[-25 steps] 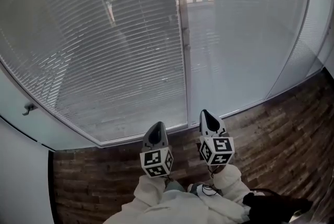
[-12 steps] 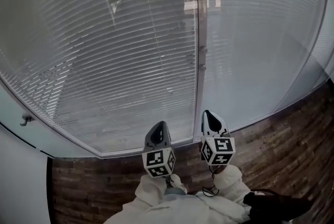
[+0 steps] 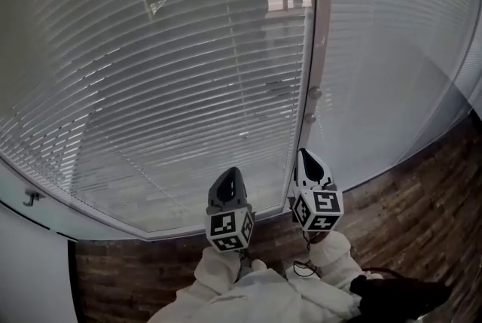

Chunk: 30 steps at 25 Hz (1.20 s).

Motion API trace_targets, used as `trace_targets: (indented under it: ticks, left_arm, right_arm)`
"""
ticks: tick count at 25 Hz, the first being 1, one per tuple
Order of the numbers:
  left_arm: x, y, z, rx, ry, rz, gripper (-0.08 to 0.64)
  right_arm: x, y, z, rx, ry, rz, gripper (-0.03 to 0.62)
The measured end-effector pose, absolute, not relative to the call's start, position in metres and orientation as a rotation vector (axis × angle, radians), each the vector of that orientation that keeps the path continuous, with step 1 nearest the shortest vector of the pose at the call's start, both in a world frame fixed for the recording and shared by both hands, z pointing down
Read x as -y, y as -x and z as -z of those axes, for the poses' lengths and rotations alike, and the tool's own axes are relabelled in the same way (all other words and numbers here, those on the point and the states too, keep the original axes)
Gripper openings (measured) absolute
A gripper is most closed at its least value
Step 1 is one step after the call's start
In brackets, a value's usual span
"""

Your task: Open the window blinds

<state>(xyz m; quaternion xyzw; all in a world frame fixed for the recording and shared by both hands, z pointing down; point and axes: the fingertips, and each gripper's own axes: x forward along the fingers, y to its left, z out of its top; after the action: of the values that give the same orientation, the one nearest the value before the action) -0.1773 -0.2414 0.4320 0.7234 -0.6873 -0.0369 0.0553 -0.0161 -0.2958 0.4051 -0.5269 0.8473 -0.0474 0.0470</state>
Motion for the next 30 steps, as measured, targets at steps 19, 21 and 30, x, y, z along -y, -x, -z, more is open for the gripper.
trace_targets:
  ticks: [19, 21, 30]
  left_arm:
    - [0.291, 0.153, -0.428, 2.084, -2.202, 0.104, 0.0]
    - [0.292, 0.15, -0.427, 2.083, -2.207, 0.104, 0.0]
    - [0.292, 0.156, -0.428, 2.098, -2.199, 0.103, 0.0]
  right_arm:
    - [0.392, -0.021, -0.316, -2.496, 1.567, 0.226, 0.144]
    - [0.399, -0.023, -0.314, -2.477, 1.612, 0.246, 0.144]
    - [0.407, -0.023, -0.31, -2.476, 1.646, 0.28, 0.135]
